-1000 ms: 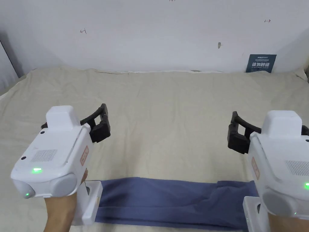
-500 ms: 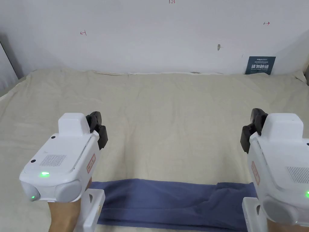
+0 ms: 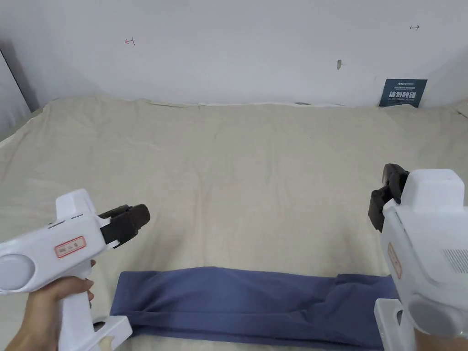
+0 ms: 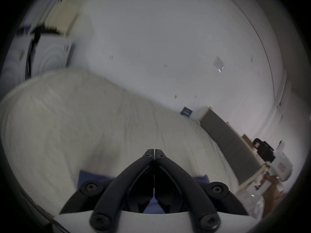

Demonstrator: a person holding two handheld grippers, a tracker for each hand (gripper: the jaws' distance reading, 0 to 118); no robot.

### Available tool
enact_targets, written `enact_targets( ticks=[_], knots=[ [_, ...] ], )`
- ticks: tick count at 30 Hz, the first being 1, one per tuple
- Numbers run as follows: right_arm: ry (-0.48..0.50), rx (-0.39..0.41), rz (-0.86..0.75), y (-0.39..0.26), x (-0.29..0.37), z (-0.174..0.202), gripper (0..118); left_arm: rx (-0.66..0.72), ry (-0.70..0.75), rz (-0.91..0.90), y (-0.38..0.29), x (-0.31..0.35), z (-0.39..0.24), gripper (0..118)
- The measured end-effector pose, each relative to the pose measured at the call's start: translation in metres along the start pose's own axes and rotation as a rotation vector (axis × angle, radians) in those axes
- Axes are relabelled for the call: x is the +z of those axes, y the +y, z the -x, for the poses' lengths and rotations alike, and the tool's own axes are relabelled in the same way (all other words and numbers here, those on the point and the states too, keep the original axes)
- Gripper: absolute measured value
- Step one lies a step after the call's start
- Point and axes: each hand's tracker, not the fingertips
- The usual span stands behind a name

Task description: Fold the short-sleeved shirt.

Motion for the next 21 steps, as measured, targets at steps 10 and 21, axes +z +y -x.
enact_targets(
  ticks=[10, 21],
  knots=[
    [-0.004, 0.023, 0.059, -0.008, -0.020, 0.013, 1, 0.241, 0.072, 0.249, -0.030, -0.026, 0.142, 25],
    [0.008, 0.055, 0.137, -0.024, -0.044, 0.028, 2, 0.276, 0.123, 0.364, -0.069, -0.052, 0.142, 99]
  ],
)
